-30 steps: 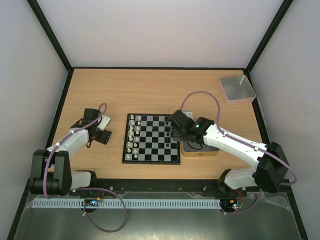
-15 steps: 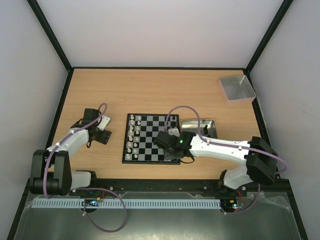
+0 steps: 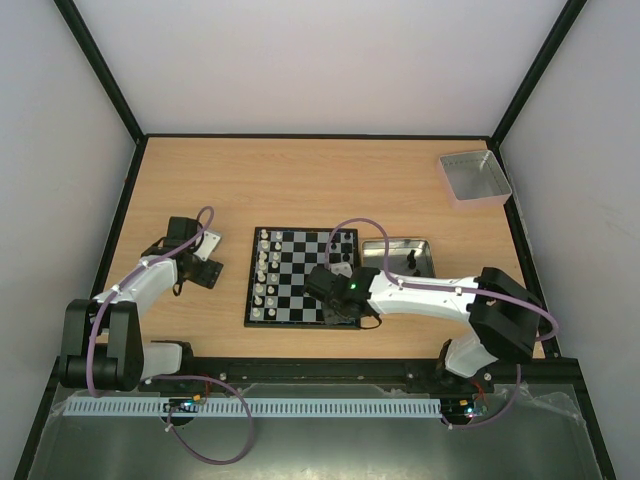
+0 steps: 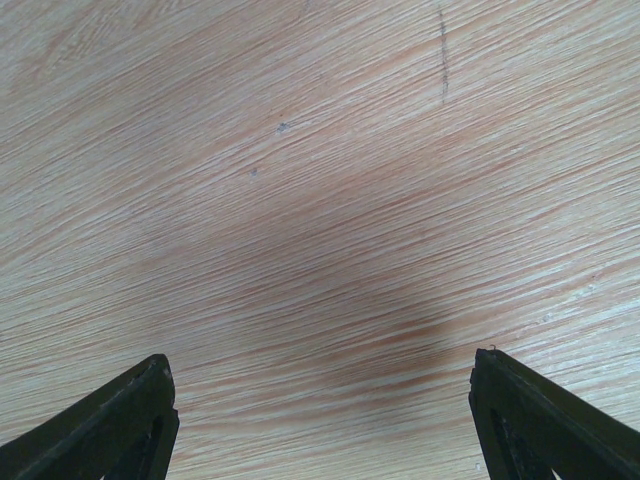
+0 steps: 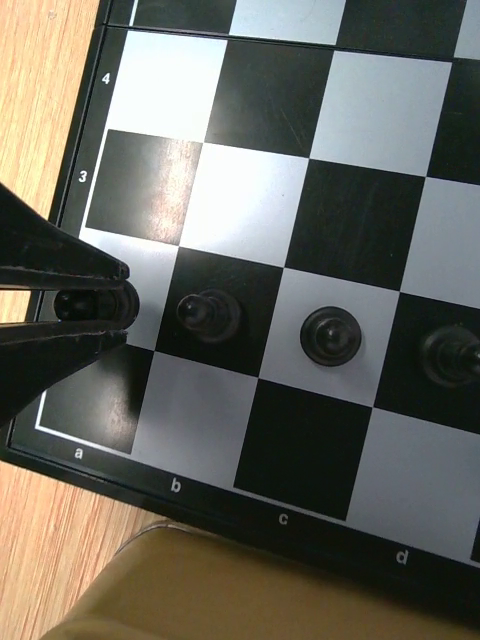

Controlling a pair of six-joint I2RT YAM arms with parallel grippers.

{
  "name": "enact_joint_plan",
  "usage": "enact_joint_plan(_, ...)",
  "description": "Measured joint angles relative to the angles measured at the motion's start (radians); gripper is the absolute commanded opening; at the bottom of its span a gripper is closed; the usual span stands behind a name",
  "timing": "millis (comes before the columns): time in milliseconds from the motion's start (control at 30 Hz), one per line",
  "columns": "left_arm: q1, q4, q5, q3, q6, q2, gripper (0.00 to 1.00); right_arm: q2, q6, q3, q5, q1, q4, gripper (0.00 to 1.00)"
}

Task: Set up the chess pieces on the board
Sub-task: Place the chess piece on the chessboard.

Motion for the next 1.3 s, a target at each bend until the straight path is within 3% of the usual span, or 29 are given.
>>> enact_joint_plan(967, 0.009, 0.000, 0.002, 0.000, 0.000, -0.001, 0.80, 0.032, -0.007, -0.016, -0.041, 0.000, 0.041, 0.10)
enact_joint_plan(1133, 0.009, 0.000, 0.003, 0.000, 0.000, -0.001, 0.80, 0.036, -0.011, -0.016, -0.045, 0.000, 0.044, 0.19)
enact_joint_plan(1233, 0.009, 0.000, 0.003, 0.000, 0.000, -0.001, 0.80, 0.039, -0.012, -0.016, -0.045, 0.000, 0.044, 0.37)
enact_joint_plan(1300, 0.009, 0.000, 0.003, 0.000, 0.000, -0.001, 0.80, 0.039, -0.018, -0.016, -0.045, 0.000, 0.043, 0.39)
